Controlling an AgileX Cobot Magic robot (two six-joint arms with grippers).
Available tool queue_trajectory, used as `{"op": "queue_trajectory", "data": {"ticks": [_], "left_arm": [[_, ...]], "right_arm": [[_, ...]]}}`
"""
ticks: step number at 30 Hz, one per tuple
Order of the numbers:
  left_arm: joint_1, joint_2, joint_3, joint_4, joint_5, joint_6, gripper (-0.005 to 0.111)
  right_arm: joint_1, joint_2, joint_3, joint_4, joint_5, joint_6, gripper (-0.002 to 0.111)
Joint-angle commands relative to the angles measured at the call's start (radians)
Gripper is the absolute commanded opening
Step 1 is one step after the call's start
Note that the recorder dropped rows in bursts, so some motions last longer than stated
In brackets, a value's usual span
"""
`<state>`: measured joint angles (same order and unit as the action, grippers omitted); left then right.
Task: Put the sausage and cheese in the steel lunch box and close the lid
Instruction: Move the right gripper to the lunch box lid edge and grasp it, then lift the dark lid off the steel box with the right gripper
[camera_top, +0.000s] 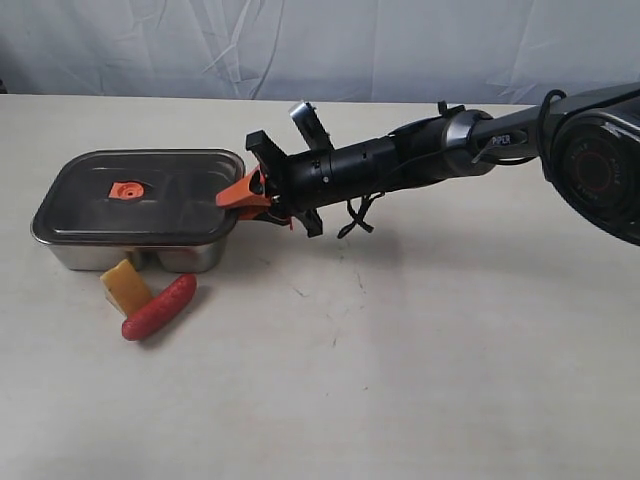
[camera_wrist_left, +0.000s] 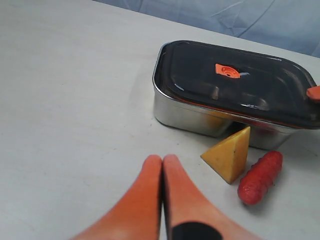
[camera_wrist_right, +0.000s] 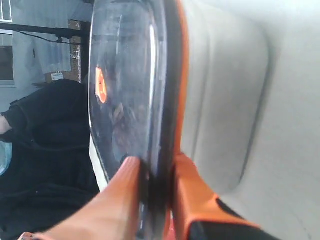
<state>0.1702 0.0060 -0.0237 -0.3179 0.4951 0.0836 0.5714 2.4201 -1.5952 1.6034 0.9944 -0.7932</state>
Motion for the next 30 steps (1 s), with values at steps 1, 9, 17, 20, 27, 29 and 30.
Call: {"op": "queue_trajectory", "data": {"ticks": [1, 9, 17, 20, 27, 29, 30], "left_arm": [[-0.006, -0.006, 0.005, -0.002, -0.009, 0.001, 0.000], [-0.006, -0.006, 0.005, -0.002, -0.009, 0.001, 0.000], [-0.006, -0.006, 0.005, -0.002, -0.009, 0.001, 0.000], [-0.006, -0.006, 0.005, -0.002, -0.009, 0.001, 0.000], [-0.006, -0.006, 0.005, -0.002, -0.009, 0.001, 0.000], [-0.006, -0.006, 0.005, -0.002, -0.009, 0.001, 0.000], [-0.006, -0.006, 0.005, -0.002, -0.009, 0.001, 0.000]], "right_arm": [[0.000, -0.002, -0.006, 0.002, 0.048, -0.012, -0.001], [-0.002, -0.008, -0.006, 0.013, 0.097, -0.012, -0.001], [-0.020, -0.022, -0.006, 0.049, 0.095, -0.012, -0.001], [-0.038, -0.022, -0.006, 0.058, 0.100, -0.012, -0.001], [-0.087, -0.022, -0.006, 0.127, 0.179, -0.056, -0.001], [-0.092, -0.022, -0.006, 0.141, 0.216, -0.085, -0.001], [-0.095, -0.022, -0.006, 0.141, 0.227, -0.093, -0.001]]}}
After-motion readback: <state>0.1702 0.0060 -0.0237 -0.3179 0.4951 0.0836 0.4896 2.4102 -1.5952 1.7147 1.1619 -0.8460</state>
